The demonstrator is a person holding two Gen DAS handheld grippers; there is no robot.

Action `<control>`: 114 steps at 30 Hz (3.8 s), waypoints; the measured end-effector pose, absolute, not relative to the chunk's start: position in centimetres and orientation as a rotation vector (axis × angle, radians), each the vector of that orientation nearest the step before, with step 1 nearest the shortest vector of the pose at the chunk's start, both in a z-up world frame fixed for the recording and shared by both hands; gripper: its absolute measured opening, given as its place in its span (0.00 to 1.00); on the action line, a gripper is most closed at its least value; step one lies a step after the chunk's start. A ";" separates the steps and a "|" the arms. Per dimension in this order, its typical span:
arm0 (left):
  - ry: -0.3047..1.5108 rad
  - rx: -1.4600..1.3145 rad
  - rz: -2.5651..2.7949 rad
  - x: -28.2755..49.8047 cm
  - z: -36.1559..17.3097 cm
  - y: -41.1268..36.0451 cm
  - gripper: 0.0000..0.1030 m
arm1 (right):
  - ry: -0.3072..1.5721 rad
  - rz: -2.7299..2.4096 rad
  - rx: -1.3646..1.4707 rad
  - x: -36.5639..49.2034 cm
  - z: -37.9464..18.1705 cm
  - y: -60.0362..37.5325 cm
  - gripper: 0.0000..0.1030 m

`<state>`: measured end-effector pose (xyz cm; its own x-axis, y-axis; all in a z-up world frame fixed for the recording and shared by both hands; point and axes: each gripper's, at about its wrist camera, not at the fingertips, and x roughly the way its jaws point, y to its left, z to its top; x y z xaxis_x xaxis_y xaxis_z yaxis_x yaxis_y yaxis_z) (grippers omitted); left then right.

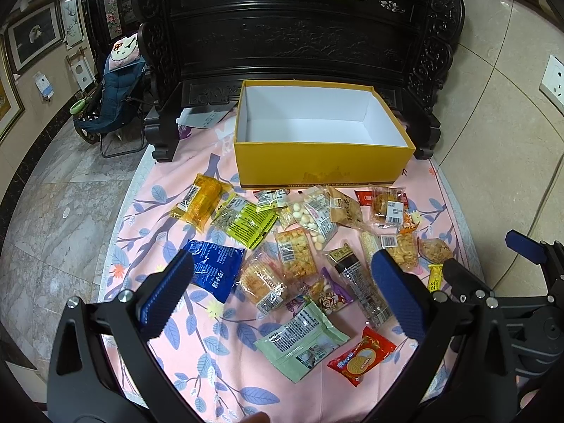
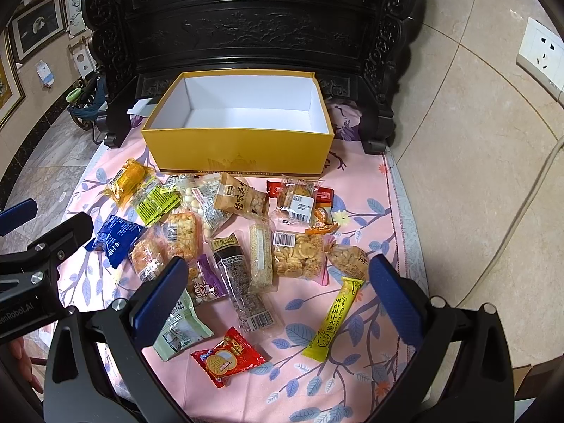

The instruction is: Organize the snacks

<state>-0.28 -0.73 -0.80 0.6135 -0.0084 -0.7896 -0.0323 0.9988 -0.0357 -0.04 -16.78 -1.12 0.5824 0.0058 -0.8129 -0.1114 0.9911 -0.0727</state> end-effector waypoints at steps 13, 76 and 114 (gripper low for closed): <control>0.912 -0.049 0.013 -0.4 -0.8 -0.6 0.98 | 0.948 0.065 -0.118 -0.3 -1.3 -16.8 0.99; 1.114 0.050 0.036 7.5 -16.5 3.7 0.98 | 1.203 0.213 -0.018 9.8 -18.2 -16.2 0.77; 1.216 0.060 0.056 8.7 -21.0 11.3 0.98 | 1.336 0.232 0.019 9.9 -19.7 -16.2 0.28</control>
<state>8.65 11.26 -20.96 0.3466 0.0754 -0.9350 -0.0116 0.9970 0.0761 9.93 -16.23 -19.68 0.2131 0.1780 -0.9607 -0.1557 0.9769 0.1465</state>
